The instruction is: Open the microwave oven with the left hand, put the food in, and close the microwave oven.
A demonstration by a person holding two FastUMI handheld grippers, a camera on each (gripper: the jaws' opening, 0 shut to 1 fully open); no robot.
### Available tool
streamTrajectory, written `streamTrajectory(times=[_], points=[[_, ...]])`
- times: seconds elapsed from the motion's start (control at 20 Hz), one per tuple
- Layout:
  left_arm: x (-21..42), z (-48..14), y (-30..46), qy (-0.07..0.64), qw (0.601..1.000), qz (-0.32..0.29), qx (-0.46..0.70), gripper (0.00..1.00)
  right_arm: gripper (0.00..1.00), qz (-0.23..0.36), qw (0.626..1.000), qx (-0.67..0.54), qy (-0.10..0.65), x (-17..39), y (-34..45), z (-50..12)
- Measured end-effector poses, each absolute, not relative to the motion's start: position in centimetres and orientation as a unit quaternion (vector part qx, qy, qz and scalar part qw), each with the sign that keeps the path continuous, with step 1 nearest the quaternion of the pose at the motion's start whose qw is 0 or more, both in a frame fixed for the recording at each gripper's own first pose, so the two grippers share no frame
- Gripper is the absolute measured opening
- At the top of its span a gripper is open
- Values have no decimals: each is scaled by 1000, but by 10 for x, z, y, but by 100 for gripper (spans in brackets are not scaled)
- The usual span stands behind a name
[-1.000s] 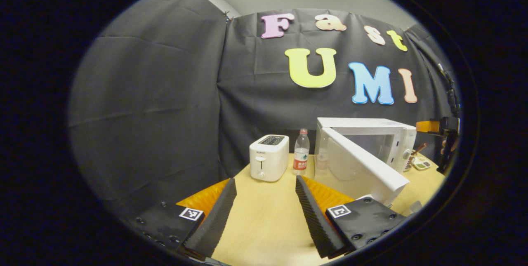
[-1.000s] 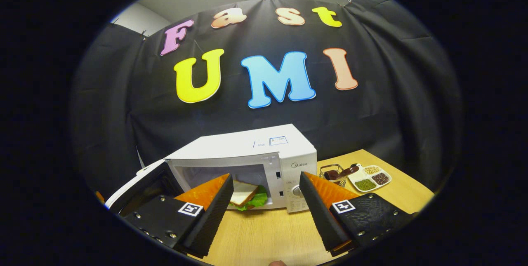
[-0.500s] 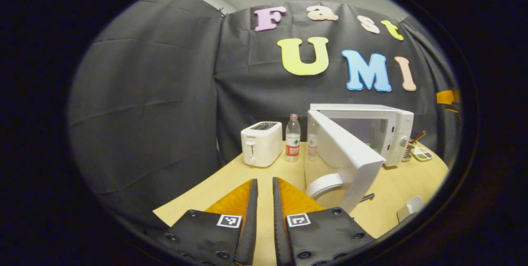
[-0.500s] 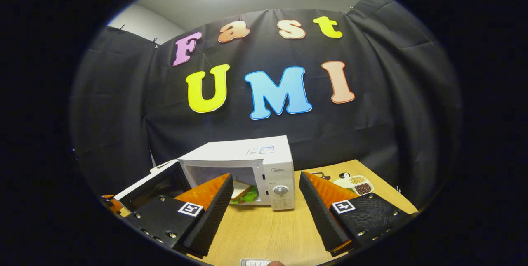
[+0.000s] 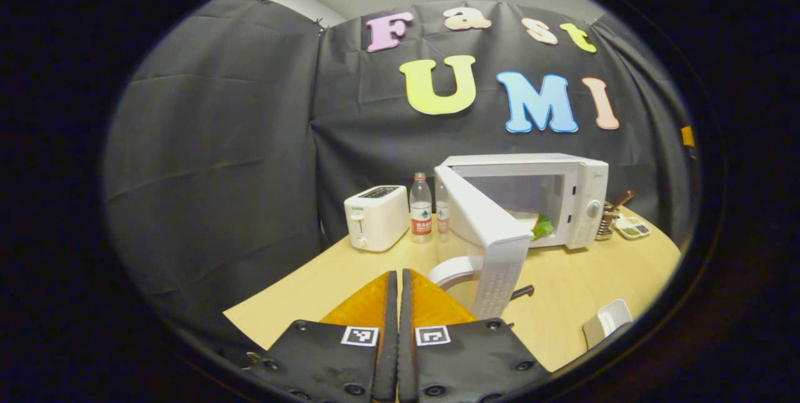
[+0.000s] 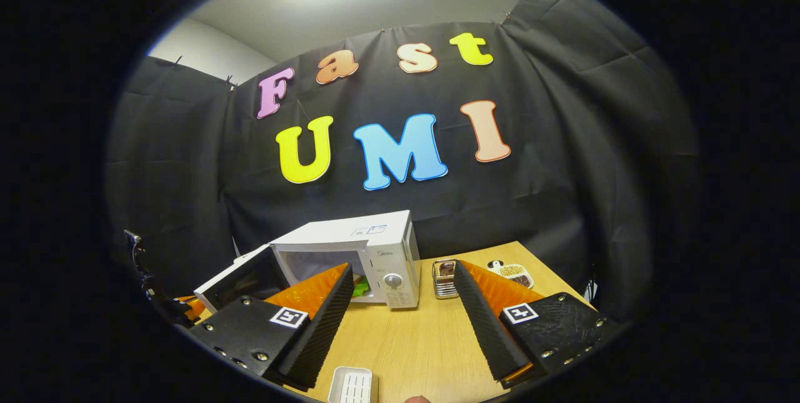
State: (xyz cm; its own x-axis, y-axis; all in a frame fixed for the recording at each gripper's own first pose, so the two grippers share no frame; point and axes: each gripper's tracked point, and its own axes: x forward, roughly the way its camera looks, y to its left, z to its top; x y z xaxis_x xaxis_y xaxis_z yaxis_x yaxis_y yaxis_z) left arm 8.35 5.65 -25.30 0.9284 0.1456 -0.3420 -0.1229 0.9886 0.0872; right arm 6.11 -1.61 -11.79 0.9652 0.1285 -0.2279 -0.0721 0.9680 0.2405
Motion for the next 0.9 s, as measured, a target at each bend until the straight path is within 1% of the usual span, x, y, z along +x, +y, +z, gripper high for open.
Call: streamTrajectory(times=[0.05, 0.1, 0.25, 0.3, 0.5, 0.55, 0.6, 0.65, 0.7, 0.8, 0.85, 0.9], points=[[85, -252, 47, 177, 982, 61, 38, 8, 98, 49, 984, 119, 123, 57, -19, -119], [87, -251, 35, 176, 982, 50, 42, 3, 98, 48, 983, 124, 124, 55, -21, -117], [98, -250, 1, 179, 983, 14, 45, 4, 98, 48, 981, 132, 131, 56, -23, -118], [103, -252, -12, 180, 983, 0, 42, 8, 98, 46, 981, 133, 130, 57, -24, -116], [120, -252, -67, 180, 980, -63, 47, 7, 98, 41, 983, 131, 124, 56, -22, -109], [126, -254, -82, 181, 979, -84, 47, 4, 98, 36, 983, 130, 123, 56, -23, -108], [132, -256, -94, 181, 977, -102, 51, 7, 98, 31, 983, 130, 123, 58, -24, -107], [137, -256, -105, 180, 975, -119, 53, 5, 98, 27, 983, 130, 124, 59, -22, -107], [144, -257, -116, 181, 973, -136, 54, 10, 98, 23, 983, 131, 123, 61, -22, -107], [157, -257, -130, 179, 969, -160, 51, 12, 98, 15, 984, 128, 124, 66, -20, -106], [165, -259, -136, 178, 968, -169, 48, 18, 98, 10, 984, 125, 123, 67, -19, -105], [172, -258, -141, 177, 967, -176, 43, 18, 98, 5, 985, 121, 121, 69, -19, -103]])
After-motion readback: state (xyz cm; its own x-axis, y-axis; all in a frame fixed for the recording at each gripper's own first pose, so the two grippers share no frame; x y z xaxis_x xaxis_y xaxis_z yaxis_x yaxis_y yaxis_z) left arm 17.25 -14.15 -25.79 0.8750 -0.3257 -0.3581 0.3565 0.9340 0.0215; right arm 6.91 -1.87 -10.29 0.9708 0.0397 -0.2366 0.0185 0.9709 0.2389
